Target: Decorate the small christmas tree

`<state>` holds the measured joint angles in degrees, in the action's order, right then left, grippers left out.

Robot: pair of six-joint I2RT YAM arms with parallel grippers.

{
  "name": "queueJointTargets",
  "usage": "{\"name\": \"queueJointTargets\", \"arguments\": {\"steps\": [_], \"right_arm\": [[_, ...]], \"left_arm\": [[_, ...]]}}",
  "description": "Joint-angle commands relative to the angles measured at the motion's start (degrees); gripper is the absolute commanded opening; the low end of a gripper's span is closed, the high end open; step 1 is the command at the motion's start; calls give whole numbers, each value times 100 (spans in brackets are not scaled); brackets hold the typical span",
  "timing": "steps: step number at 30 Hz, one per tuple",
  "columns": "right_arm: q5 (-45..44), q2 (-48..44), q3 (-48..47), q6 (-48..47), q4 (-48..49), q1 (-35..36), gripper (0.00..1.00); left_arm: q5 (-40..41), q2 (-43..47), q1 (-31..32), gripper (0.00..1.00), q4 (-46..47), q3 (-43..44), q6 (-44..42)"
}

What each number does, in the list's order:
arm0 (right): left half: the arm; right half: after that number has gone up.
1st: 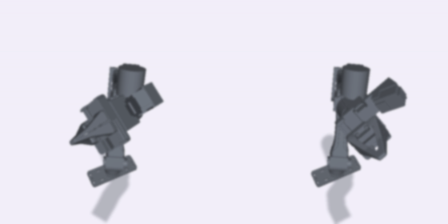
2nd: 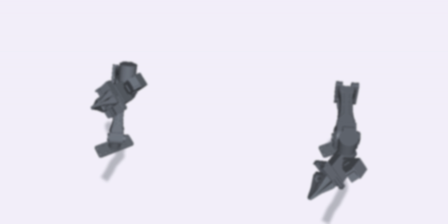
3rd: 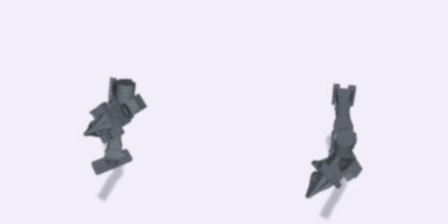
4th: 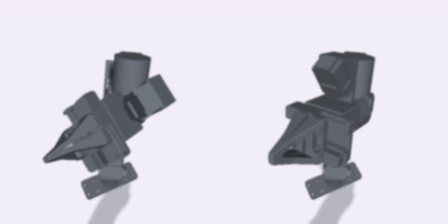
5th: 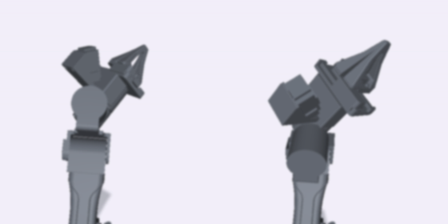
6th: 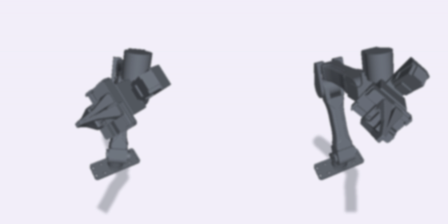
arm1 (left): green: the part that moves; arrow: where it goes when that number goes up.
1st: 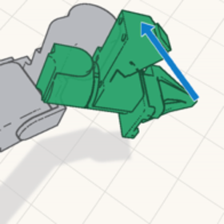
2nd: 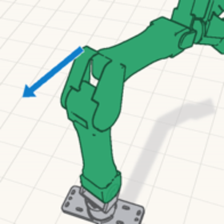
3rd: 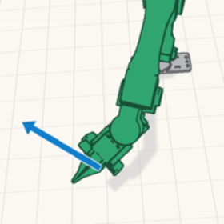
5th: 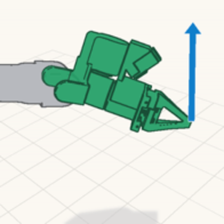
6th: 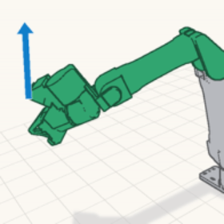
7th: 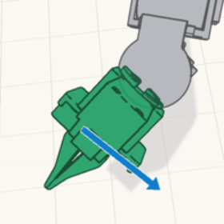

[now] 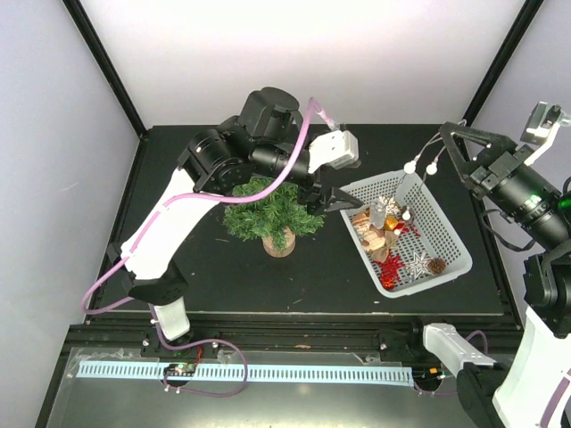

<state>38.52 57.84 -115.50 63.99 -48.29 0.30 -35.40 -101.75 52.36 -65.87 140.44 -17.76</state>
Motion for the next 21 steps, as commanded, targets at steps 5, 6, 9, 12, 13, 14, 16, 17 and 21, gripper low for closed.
{"name": "queueJointTargets", "arguments": {"steps": [5, 6, 9, 12, 13, 14, 16, 17, 21], "right_arm": [[46, -422, 665, 182, 374, 30, 1], [50, -454, 722, 210, 412, 32, 1], [50, -504, 827, 279, 490, 32, 1], [49, -535, 914, 305, 501, 32, 1], [50, -549, 959, 318, 516, 24, 1], [57, -573, 1006, 342, 547, 28, 1], [59, -618, 1131, 413, 643, 32, 1], [56, -643, 1181, 440, 704, 28, 1], [41, -686, 1290, 474, 767, 28, 1]], "left_arm": [[-267, -150, 70, 86, 1291, 275, 556], [-283, -204, 104, 86, 1317, 302, 576], [-388, -351, 167, 86, 1296, 368, 600], [-794, -451, 231, 86, 1292, 416, 632], [-941, -485, 265, 86, 1269, 462, 607], [-1067, -518, 311, 86, 1242, 511, 574], [-1137, -582, 411, 86, 1201, 565, 513], [-1113, -614, 456, 85, 1195, 590, 505], [-1138, -779, 557, 85, 1212, 695, 534]]}}
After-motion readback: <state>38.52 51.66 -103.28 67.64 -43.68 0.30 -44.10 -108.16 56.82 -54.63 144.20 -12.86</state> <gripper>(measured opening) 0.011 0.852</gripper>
